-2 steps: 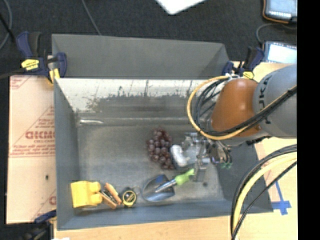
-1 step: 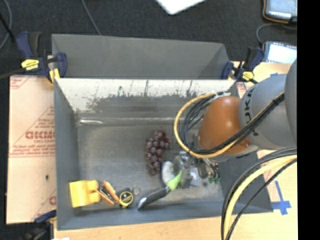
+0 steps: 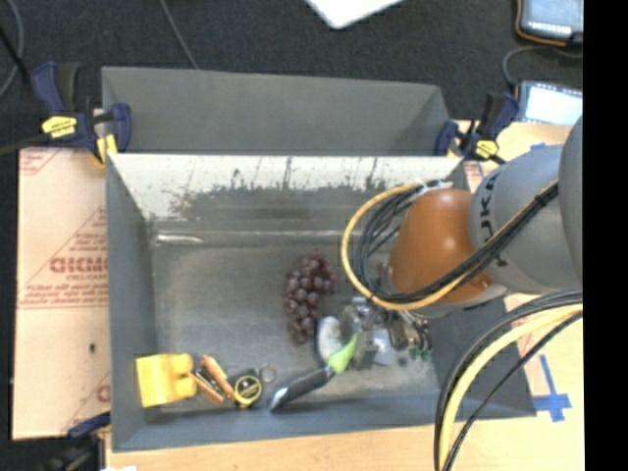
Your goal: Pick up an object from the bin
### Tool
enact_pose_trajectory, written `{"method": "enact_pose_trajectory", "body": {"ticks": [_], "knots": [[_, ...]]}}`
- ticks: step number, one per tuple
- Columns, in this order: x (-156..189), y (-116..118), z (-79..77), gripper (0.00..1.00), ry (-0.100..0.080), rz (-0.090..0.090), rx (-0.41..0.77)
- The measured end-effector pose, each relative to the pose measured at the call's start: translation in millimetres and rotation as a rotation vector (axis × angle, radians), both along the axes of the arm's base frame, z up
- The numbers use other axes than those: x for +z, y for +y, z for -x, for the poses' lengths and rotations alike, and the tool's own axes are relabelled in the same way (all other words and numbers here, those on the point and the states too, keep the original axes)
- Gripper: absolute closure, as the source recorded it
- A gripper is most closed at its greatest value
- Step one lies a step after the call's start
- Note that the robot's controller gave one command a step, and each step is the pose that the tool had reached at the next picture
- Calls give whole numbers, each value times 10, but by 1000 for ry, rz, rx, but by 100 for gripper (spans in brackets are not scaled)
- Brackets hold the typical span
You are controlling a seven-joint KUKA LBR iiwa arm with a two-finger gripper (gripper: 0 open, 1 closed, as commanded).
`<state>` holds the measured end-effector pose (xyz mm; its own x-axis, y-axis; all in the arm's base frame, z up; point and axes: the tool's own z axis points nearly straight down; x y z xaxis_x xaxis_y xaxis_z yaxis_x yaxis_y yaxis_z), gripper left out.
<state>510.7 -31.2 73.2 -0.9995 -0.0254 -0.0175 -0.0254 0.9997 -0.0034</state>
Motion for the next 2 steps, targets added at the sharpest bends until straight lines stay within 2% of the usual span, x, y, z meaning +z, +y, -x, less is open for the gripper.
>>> {"method": "enact_pose_trajectory", "body": {"ticks": [1,2], "knots": [[1182,-22,-31,100,-5,0,-21],[1181,-23,-29,100,-4,0,-20]]}}
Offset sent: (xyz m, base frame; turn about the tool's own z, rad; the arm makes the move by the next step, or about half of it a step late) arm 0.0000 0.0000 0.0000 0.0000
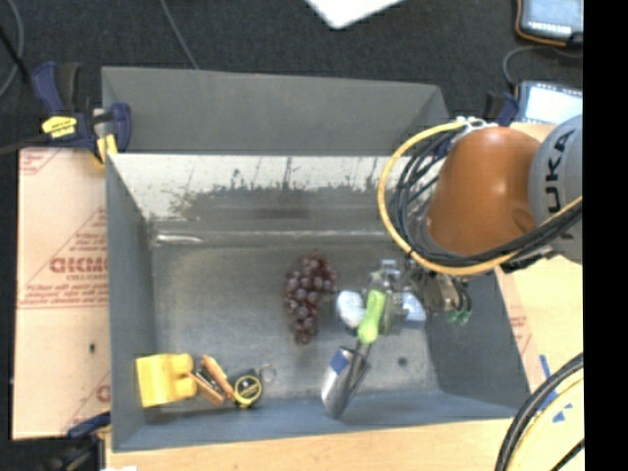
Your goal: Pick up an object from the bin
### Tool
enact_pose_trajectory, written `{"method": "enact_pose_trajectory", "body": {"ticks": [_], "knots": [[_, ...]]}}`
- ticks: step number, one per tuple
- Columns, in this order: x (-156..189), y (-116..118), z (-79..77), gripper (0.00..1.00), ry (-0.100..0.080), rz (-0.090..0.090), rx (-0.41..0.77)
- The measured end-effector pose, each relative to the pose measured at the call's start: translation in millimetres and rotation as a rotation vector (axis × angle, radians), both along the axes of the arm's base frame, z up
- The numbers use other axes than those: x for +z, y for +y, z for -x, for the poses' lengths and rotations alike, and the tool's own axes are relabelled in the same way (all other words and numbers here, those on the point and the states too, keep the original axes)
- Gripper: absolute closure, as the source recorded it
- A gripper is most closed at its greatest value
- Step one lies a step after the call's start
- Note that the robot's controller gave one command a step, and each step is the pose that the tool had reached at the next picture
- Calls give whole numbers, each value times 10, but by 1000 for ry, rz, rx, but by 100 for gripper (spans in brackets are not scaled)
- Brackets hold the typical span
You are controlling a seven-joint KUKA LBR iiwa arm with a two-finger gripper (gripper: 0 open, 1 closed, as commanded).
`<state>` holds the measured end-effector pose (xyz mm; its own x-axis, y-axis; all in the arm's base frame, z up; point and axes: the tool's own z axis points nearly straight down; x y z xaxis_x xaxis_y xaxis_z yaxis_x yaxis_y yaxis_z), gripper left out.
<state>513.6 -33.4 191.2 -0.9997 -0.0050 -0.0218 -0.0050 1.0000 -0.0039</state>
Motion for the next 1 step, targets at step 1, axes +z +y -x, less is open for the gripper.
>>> {"method": "enact_pose_trajectory", "body": {"ticks": [1], "knots": [[1255,-183,-68,100,-5,2,39]]}}
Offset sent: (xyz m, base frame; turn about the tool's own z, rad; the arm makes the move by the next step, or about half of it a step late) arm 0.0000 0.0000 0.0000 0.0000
